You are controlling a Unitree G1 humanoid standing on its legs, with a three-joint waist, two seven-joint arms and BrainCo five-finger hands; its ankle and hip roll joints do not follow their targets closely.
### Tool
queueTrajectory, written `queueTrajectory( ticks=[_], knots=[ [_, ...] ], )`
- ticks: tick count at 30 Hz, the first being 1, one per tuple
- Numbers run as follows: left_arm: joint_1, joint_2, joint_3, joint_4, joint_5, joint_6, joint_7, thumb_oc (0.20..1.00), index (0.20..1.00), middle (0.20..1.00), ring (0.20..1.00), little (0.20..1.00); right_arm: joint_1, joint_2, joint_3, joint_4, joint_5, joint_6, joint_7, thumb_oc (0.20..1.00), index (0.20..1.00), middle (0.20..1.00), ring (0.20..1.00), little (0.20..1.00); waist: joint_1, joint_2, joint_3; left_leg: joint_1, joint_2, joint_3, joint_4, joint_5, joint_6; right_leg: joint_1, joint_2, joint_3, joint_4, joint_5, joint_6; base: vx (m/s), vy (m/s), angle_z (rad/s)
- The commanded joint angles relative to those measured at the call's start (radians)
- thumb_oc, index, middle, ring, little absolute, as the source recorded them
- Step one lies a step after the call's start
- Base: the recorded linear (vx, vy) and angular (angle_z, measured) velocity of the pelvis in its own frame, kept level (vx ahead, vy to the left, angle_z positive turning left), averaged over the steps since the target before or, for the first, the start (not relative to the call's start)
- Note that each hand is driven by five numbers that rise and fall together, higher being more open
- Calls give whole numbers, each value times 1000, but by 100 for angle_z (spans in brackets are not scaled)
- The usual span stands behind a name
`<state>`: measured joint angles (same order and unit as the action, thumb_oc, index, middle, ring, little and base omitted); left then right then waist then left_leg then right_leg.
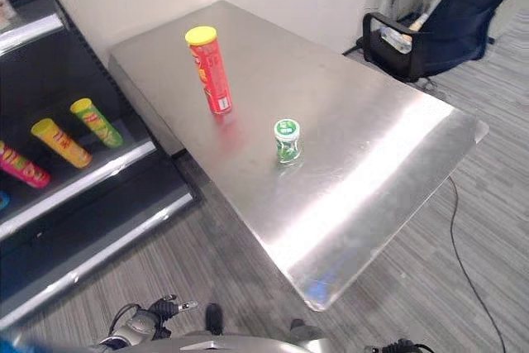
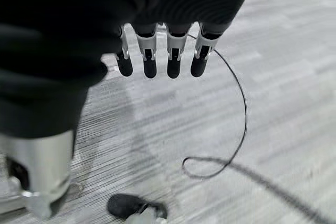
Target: Put the goods on the table back onto the shelves and tidy them up.
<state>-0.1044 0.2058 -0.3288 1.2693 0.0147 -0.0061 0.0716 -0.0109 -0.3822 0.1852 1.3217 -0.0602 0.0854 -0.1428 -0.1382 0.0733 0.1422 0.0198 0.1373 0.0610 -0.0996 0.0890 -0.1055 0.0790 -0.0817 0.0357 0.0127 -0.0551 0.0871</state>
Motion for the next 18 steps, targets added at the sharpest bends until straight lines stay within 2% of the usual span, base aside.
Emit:
queueTrajectory(
  ticks=[1,2,3,5,9,11,14,18],
  knots=[
    [-41,71,8,-1,6,-8,12,1000,1000,1000,1000,1000,-66,25,18,-17,18,-1,2,1000,1000,1000,1000,1000,40,-56,9,-5,-1,94,24,-72,-3,-102,-209,-148,59,50,113,21,388,-138],
    [-43,82,6,-1,17,-5,8,1000,1000,1000,1000,1000,-69,24,13,-25,26,-7,-1,1000,1000,1000,1000,1000,42,-55,5,6,-9,135,14,-75,3,-112,-224,-271,92,64,99,21,288,-104],
    [-43,82,6,-1,17,-5,8,1000,1000,1000,1000,1000,-69,25,13,-25,26,-7,-1,1000,1000,1000,1000,1000,41,-55,5,5,-10,133,14,-75,3,-111,-224,-272,92,64,99,71,324,-55],
    [-37,87,14,2,25,-2,9,1000,1000,1000,1000,1000,-61,24,5,-15,43,-7,-1,1000,1000,1000,1000,1000,28,-65,5,27,-29,164,12,-90,21,-116,-170,-233,91,51,96,83,200,-17],
    [-38,92,25,10,25,-1,8,1000,1000,1000,1000,1000,-43,19,-15,12,71,-5,0,1000,1000,1000,1000,1000,20,-80,-1,38,-50,194,12,-113,30,-110,-119,-244,54,43,83,42,78,-40],
    [-51,96,27,6,24,0,8,1000,1000,1000,1000,1000,-31,4,-51,28,108,-4,-6,1000,1000,1000,1000,1000,5,-89,9,44,-57,199,12,-113,32,-116,-98,-201,37,49,87,34,25,-22],
    [-64,101,32,-2,16,-7,14,1000,1000,1000,1000,1000,-14,-35,-109,71,132,-1,-26,1000,1000,1000,1000,1000,2,-97,9,41,-63,212,12,-117,32,-108,-93,-178,-19,76,101,20,11,-20],
    [-76,105,37,1,10,-10,15,1000,1000,1000,1000,1000,50,-150,-296,139,237,2,-49,1000,1000,1000,1000,1000,-12,-107,2,41,-58,220,12,-117,27,-90,-99,-185,-57,90,113,63,-12,-6]
  ],
)
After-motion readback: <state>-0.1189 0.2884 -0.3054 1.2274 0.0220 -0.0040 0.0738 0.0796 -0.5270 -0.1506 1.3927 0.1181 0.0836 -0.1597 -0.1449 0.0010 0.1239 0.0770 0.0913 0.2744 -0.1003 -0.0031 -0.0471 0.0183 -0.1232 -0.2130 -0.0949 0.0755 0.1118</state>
